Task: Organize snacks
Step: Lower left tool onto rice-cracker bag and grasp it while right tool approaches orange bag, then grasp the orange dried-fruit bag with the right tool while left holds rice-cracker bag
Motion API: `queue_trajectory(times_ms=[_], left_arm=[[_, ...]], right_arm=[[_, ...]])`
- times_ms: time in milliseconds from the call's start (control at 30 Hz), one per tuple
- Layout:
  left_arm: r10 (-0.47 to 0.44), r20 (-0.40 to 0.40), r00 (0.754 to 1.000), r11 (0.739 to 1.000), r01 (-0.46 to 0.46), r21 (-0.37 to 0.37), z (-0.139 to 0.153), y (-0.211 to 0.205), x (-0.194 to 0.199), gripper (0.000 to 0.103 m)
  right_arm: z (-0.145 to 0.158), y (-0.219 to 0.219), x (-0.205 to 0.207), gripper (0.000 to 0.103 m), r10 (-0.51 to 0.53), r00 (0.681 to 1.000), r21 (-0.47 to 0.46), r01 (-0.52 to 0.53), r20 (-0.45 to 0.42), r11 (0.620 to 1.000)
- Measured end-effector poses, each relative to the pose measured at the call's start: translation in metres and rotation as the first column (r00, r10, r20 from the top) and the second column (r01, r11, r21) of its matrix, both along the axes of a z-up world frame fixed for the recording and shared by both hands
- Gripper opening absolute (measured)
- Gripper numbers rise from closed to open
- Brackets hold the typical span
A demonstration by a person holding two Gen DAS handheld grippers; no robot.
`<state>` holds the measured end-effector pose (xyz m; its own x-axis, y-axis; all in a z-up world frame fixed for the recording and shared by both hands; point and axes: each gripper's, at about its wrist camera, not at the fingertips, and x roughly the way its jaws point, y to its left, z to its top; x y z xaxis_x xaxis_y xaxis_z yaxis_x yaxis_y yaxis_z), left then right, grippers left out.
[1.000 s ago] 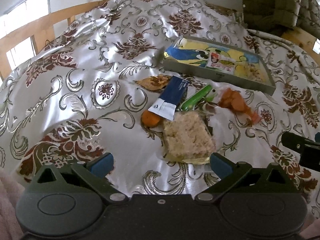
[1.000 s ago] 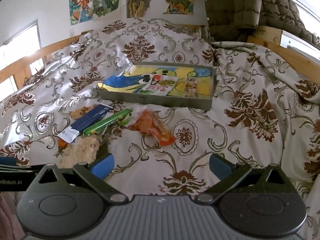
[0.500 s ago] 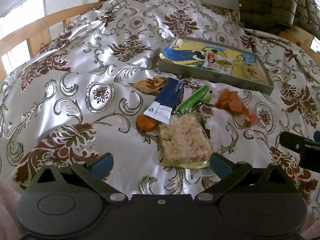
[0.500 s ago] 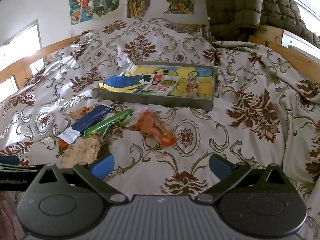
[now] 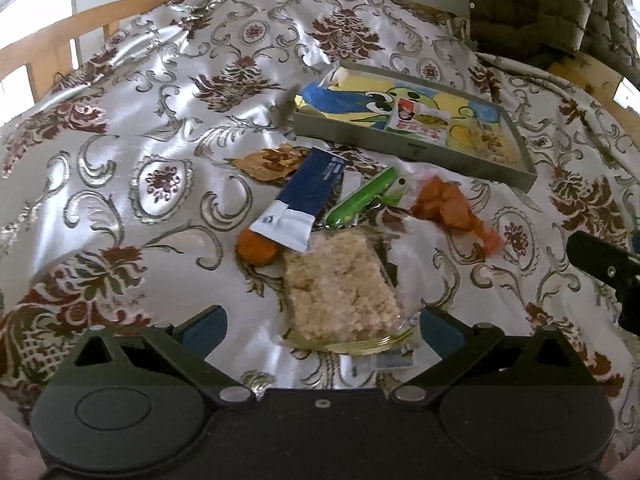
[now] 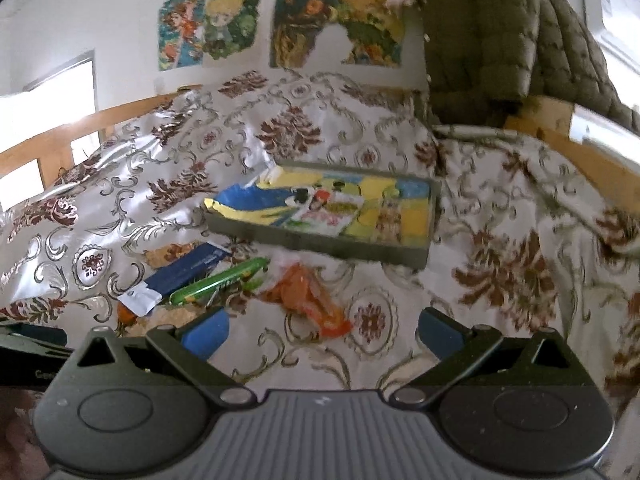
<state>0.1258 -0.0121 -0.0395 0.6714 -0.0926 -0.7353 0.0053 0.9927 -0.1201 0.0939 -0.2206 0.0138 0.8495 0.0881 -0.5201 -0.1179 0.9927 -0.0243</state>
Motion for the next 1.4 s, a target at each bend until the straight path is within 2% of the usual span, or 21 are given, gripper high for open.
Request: queue_trajectory(times_ms=[67, 300, 467, 633, 700, 767, 933, 1067, 1400], left_arm=[[0.0, -0.005, 1.0, 1.0, 0.0, -0.026, -0.002, 0.001, 0.003, 0.102], [0.046, -0.047, 0.998, 0.996, -0.05, -0.078, -0.014, 0.006, 0.02, 0.102], [0.053, -0.073, 0.996, 0.99, -0.062, -0.125, -0.025, 0.004, 0.033, 0.102], [0.01, -0.075, 0.997, 0.995, -0.017, -0.094, -0.034, -0.009, 0.042, 0.102], [-0.005, -0.065, 0.998, 0.997, 0.0, -0.074, -0.035, -0.013, 0.044, 0.1], [-0.017, -0.048, 0.999, 0.997, 0.013, -0.07, -0.035, -0.015, 0.045, 0.095], [-0.001, -0.042, 0.999, 0.997, -0.002, -0.081, -0.038, -0.013, 0.047, 0.09], [0.005, -0.036, 0.999, 0.995, -0.008, -0.1, -0.04, -0.012, 0.049, 0.08], [-0.013, -0.016, 1.0, 0.993, 0.011, -0.117, -0.044, -0.013, 0.05, 0.08]], right_arm=[[0.002, 0.0, 0.004, 0.103, 0.027, 1.0, -0.012, -0.027, 0.003, 1.0], [-0.002, -0.003, 0.024, 0.103, 0.104, 0.992, -0.029, -0.106, -0.066, 0.994], [-0.007, -0.008, 0.046, 0.103, 0.163, 0.984, -0.06, -0.167, -0.072, 0.984], [-0.018, -0.01, 0.078, 0.102, 0.221, 0.971, -0.058, -0.226, -0.087, 0.972], [-0.025, -0.008, 0.091, 0.098, 0.238, 0.967, -0.055, -0.243, -0.094, 0.968], [-0.032, -0.005, 0.104, 0.095, 0.245, 0.964, -0.064, -0.252, -0.105, 0.966], [-0.046, 0.007, 0.126, 0.09, 0.284, 0.949, -0.052, -0.293, -0.135, 0.955], [-0.059, 0.017, 0.137, 0.086, 0.305, 0.938, -0.069, -0.319, -0.166, 0.945], [-0.083, 0.033, 0.16, 0.075, 0.299, 0.932, -0.106, -0.325, -0.206, 0.94]])
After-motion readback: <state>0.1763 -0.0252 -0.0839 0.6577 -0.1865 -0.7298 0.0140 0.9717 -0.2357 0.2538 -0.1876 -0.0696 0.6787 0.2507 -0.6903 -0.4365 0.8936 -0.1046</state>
